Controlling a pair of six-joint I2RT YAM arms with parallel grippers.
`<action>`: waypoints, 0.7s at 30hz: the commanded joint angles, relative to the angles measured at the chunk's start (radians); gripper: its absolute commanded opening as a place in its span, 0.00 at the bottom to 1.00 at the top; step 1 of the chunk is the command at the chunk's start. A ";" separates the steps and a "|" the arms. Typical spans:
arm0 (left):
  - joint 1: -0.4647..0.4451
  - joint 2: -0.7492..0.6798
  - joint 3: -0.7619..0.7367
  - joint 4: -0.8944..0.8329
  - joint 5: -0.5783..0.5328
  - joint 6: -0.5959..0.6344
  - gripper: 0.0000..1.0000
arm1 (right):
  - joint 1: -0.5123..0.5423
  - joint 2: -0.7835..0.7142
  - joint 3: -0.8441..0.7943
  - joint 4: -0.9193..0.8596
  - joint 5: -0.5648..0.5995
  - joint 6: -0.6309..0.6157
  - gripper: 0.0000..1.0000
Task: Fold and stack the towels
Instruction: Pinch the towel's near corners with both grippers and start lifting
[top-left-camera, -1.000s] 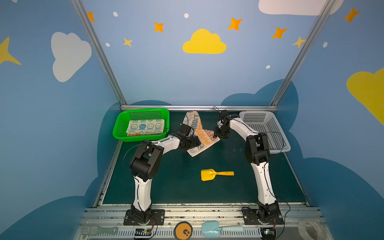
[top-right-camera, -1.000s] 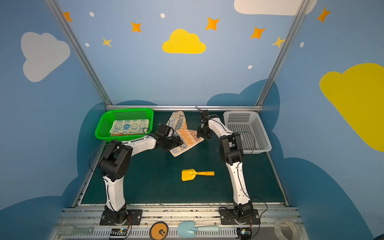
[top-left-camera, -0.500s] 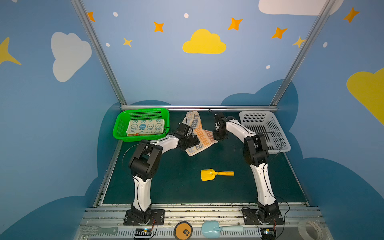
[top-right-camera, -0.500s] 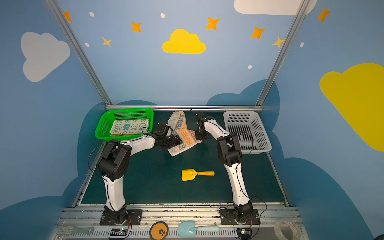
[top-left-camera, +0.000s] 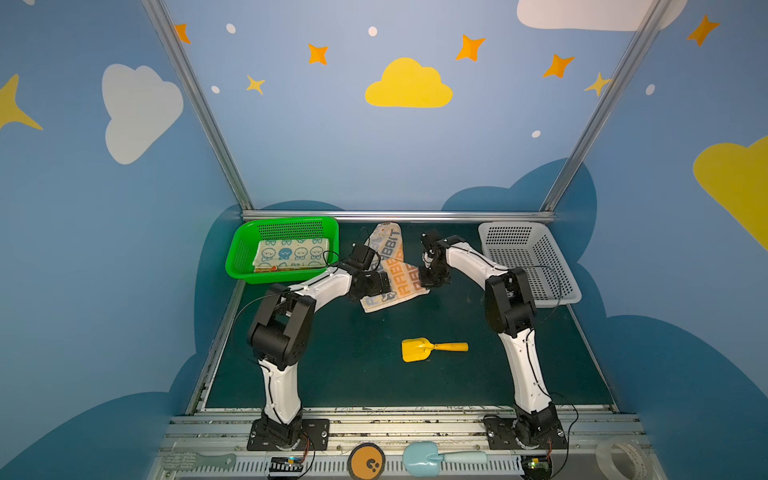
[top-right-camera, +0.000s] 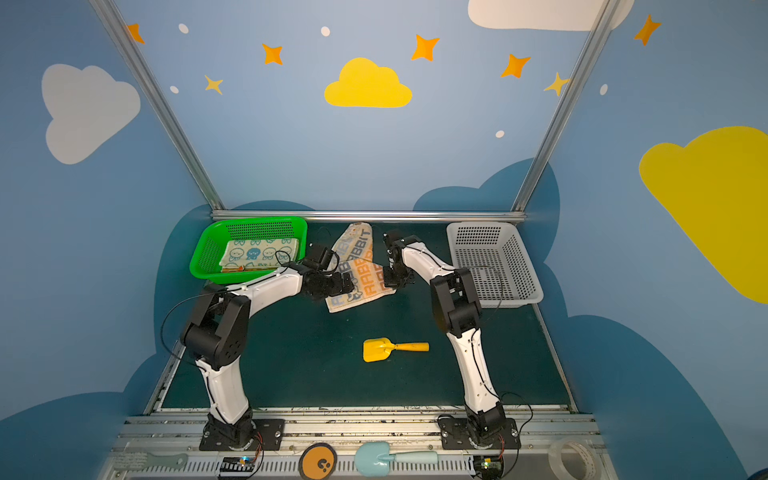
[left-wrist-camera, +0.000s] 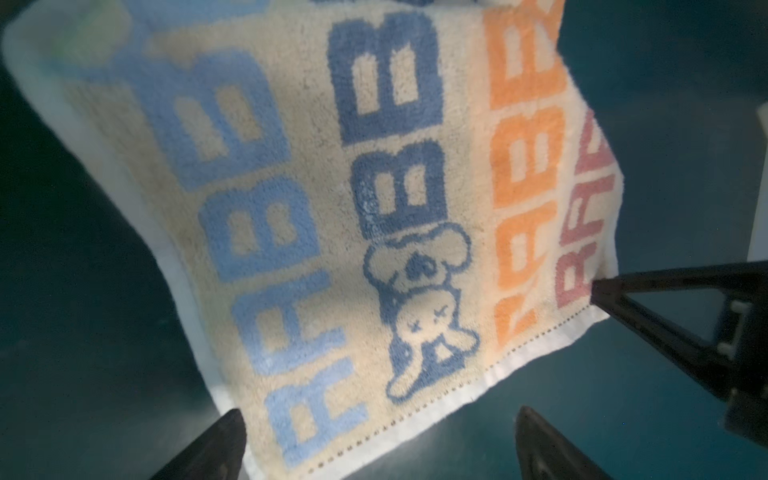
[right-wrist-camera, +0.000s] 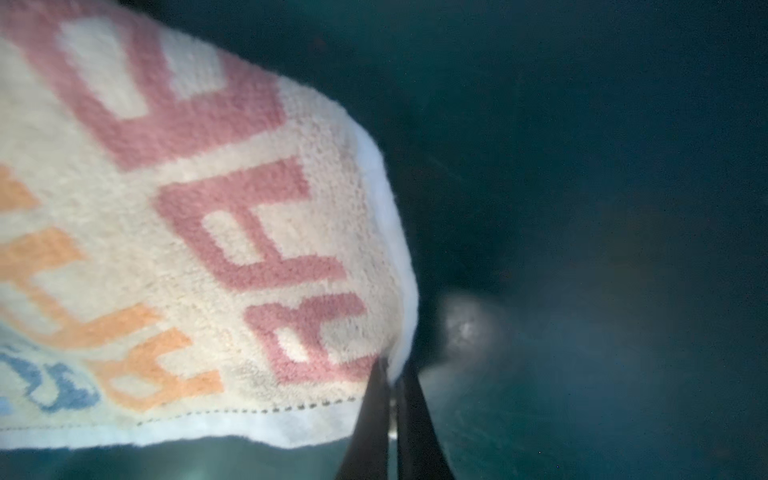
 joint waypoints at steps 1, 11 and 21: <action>-0.012 -0.044 0.009 -0.145 -0.059 0.077 1.00 | 0.023 -0.004 -0.031 -0.081 -0.081 0.024 0.00; -0.013 0.037 0.001 -0.220 -0.113 0.145 0.92 | 0.031 -0.033 -0.062 -0.069 -0.097 0.028 0.00; 0.017 0.073 0.001 -0.225 -0.145 0.159 0.72 | 0.031 -0.059 -0.100 -0.053 -0.097 0.027 0.00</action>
